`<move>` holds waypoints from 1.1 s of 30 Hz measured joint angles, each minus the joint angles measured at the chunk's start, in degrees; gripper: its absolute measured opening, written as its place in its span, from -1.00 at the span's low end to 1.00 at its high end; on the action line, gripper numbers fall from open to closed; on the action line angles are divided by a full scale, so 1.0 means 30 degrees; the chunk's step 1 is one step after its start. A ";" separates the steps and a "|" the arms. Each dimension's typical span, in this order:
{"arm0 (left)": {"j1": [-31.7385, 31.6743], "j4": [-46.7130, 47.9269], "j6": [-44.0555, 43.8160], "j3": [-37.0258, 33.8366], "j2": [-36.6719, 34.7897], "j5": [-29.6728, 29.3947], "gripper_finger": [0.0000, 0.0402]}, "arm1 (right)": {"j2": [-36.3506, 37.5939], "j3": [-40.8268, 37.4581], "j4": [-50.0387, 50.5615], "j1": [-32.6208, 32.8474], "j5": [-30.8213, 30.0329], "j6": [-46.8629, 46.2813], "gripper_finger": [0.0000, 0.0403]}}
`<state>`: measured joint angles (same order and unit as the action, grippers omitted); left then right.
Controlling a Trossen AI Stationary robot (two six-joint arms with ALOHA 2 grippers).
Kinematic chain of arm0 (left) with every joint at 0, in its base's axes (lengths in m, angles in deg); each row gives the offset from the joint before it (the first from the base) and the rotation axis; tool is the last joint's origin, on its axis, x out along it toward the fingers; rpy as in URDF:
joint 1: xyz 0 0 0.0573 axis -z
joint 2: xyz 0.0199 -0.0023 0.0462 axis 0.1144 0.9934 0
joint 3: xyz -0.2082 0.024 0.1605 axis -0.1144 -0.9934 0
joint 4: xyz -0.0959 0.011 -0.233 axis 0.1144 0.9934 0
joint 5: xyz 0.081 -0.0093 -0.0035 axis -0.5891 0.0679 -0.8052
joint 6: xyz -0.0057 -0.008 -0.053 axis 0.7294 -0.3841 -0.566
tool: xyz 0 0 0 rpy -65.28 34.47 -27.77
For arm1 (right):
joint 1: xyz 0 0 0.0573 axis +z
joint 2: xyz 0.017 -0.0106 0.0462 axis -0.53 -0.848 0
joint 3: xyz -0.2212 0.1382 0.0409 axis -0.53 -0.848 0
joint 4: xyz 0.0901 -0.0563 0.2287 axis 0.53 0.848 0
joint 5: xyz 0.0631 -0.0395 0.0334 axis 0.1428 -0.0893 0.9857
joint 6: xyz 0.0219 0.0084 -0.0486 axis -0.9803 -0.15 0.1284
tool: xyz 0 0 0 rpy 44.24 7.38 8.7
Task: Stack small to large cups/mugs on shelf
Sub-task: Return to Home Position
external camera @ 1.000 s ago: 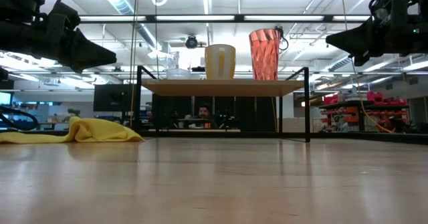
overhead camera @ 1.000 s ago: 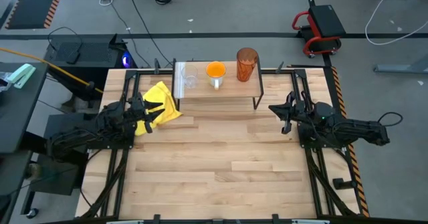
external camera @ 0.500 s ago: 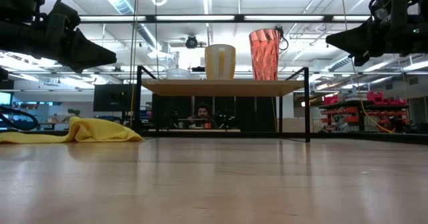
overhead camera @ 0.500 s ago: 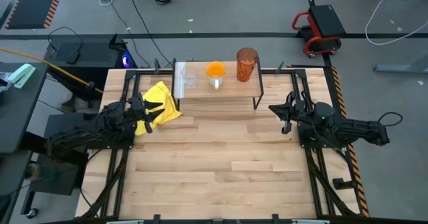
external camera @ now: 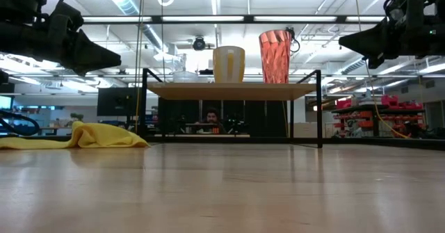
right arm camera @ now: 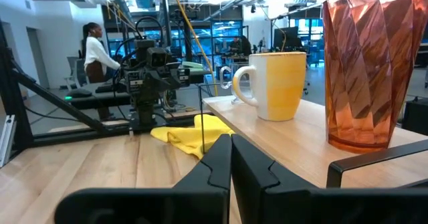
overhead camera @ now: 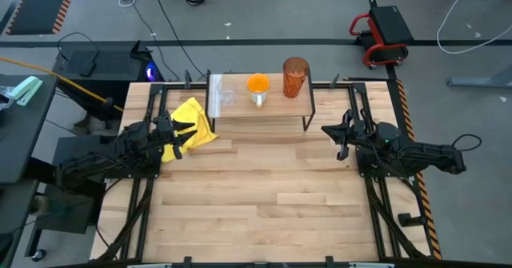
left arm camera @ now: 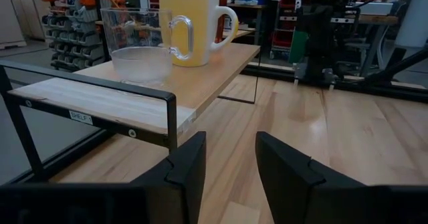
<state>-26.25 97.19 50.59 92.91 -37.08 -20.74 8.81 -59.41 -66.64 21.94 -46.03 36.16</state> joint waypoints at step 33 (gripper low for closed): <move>0.0001 0.0000 0.0007 0.0000 0.0000 0.0000 -0.27 | 0.0000 0.0000 0.0000 0.0000 0.0005 0.0000 -0.91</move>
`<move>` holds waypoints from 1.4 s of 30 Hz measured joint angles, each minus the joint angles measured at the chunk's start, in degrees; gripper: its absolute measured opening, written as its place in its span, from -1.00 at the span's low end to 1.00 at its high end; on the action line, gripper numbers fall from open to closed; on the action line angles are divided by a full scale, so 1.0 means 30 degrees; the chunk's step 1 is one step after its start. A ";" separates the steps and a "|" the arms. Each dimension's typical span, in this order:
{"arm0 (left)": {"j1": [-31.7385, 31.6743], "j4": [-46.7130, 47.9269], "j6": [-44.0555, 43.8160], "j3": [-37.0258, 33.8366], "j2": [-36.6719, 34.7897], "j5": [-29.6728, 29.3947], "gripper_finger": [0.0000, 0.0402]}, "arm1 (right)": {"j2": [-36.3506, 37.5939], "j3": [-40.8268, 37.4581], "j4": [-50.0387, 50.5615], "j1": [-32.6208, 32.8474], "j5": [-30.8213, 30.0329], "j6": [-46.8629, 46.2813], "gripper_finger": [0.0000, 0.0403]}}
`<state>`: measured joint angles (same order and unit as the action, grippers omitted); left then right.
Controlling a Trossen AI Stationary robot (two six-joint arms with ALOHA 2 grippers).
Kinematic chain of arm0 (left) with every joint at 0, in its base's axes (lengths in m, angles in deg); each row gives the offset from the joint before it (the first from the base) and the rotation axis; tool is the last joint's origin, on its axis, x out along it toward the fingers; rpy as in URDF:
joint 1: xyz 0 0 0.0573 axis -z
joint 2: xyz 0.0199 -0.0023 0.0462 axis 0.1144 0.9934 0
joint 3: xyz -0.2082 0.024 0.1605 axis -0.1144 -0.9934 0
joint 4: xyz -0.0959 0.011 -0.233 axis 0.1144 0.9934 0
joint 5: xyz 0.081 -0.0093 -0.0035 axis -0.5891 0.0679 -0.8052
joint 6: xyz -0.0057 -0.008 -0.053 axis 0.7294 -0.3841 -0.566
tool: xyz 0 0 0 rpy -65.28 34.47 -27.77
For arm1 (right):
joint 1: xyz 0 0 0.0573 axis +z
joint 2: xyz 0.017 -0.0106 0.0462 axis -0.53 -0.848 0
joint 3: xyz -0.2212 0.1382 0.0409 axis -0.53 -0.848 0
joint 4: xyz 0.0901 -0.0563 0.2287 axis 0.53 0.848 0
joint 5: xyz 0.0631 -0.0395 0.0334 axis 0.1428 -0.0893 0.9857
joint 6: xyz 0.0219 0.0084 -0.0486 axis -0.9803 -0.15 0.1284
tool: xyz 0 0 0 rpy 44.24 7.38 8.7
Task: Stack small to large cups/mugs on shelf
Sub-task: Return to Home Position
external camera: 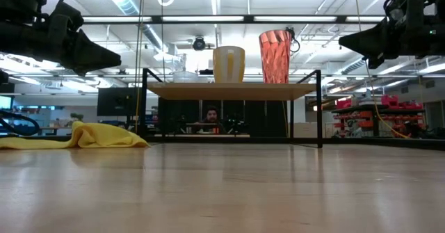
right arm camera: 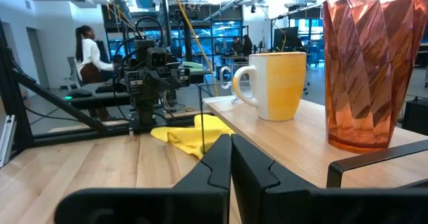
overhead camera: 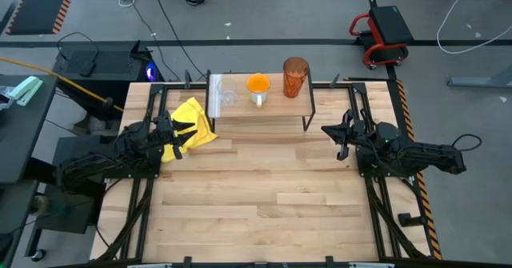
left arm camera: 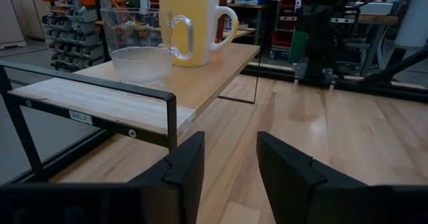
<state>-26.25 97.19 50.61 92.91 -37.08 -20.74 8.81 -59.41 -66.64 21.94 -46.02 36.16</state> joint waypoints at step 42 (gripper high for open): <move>-0.0007 -0.0007 0.0000 0.0000 0.0000 0.0000 -0.27 | -0.0007 0.0007 0.0000 0.0007 -0.0005 0.0000 -0.91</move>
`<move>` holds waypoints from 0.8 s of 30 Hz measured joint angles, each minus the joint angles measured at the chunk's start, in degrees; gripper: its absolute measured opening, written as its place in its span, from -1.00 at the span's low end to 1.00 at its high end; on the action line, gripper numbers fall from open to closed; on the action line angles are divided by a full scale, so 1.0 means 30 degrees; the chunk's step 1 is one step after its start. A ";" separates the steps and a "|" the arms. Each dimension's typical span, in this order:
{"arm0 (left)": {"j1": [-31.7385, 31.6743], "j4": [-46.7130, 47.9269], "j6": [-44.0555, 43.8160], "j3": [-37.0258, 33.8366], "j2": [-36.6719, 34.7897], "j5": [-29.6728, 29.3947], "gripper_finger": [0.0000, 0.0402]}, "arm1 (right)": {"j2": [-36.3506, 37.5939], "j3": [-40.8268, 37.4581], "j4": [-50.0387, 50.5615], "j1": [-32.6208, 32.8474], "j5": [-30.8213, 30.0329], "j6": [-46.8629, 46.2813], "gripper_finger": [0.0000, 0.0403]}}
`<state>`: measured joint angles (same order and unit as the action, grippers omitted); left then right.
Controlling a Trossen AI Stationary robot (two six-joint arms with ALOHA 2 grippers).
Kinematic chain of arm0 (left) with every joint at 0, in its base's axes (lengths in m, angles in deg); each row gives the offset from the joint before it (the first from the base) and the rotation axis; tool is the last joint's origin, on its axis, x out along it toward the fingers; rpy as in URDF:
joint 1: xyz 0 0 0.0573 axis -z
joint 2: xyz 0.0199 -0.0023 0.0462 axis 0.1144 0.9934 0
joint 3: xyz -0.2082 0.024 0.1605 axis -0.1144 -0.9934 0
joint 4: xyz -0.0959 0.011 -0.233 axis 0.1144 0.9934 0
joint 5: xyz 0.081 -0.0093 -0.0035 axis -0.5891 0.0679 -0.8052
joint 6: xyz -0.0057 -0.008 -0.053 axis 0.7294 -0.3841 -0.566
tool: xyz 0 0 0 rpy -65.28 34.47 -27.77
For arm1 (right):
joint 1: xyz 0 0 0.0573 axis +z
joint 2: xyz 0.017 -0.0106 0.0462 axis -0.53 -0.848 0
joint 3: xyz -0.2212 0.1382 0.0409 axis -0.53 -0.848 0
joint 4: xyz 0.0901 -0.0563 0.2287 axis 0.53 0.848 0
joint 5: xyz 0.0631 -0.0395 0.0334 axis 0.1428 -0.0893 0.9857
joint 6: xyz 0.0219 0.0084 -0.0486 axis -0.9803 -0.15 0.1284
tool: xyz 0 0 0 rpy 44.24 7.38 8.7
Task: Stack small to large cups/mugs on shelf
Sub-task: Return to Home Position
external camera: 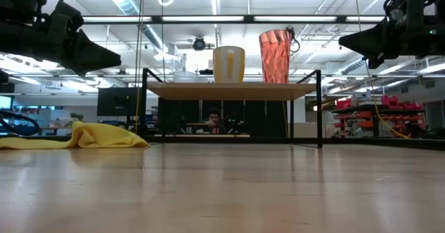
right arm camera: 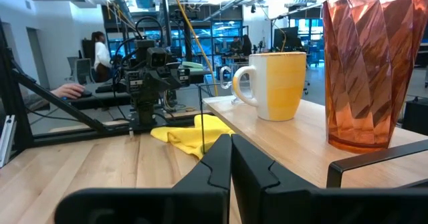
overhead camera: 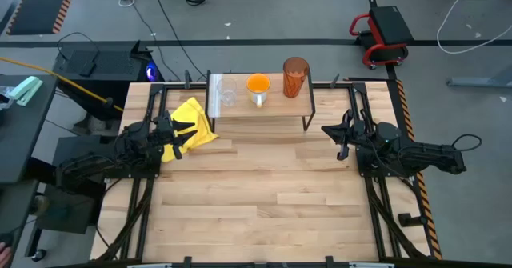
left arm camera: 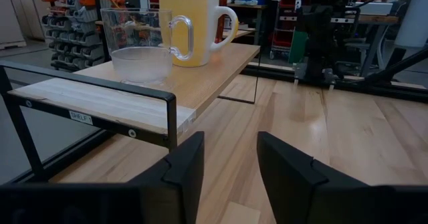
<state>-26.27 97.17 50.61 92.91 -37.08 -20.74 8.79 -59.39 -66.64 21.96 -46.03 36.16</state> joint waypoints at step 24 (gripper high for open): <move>0.0000 0.0000 -0.0001 0.0000 0.0000 0.0004 -0.31 | 0.0001 -0.0001 0.0000 0.0000 0.0000 0.0000 -0.91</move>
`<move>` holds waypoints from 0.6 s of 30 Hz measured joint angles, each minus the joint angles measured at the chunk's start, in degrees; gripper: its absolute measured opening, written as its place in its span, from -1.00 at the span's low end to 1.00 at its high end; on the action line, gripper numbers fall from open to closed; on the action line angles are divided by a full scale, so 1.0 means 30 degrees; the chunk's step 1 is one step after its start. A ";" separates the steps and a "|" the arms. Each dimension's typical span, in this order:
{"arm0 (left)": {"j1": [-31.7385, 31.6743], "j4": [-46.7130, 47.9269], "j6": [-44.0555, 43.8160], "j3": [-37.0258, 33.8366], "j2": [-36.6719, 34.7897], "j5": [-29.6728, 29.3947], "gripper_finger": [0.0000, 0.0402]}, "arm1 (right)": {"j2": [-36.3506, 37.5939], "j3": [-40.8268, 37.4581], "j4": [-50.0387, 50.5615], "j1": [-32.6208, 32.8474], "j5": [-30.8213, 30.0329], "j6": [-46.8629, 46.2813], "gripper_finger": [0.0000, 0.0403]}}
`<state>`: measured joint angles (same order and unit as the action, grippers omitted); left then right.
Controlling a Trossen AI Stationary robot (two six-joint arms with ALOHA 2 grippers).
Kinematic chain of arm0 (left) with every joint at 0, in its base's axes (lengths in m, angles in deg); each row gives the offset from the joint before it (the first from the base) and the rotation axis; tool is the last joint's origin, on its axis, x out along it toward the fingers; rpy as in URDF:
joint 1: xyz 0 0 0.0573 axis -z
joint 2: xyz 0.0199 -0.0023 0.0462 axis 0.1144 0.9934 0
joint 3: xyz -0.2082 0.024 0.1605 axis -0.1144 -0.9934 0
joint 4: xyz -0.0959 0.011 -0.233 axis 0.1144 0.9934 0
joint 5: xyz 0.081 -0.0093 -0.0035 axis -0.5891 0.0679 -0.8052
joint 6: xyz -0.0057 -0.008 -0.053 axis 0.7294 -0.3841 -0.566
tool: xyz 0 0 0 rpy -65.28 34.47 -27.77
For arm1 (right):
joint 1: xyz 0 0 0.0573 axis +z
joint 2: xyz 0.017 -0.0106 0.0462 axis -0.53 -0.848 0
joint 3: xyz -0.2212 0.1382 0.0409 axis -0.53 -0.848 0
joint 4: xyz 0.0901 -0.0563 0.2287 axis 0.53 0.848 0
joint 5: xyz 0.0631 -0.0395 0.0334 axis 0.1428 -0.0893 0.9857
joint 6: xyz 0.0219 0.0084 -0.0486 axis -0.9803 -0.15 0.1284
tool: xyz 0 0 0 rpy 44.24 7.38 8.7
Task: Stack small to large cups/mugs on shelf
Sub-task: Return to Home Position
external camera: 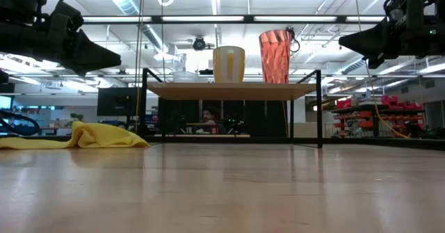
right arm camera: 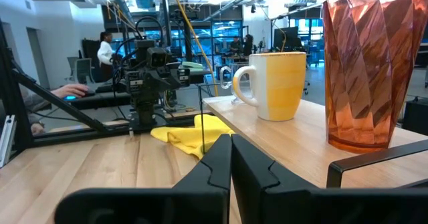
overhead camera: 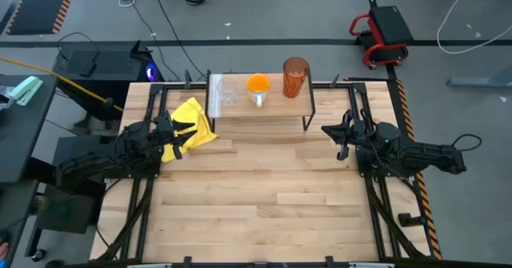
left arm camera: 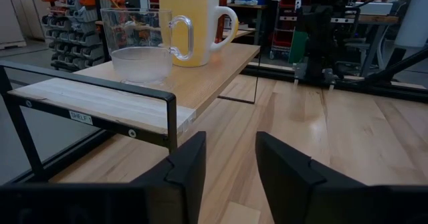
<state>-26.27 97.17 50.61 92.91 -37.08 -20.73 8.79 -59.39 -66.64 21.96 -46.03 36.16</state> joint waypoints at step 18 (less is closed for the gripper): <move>0.0003 0.0007 0.0003 0.0000 0.0000 0.0003 -0.28 | -0.0001 0.0001 0.0000 0.0000 0.0000 0.0000 -0.91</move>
<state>-26.27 97.19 50.62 92.91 -37.08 -20.72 8.79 -59.39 -66.64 21.96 -46.03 36.16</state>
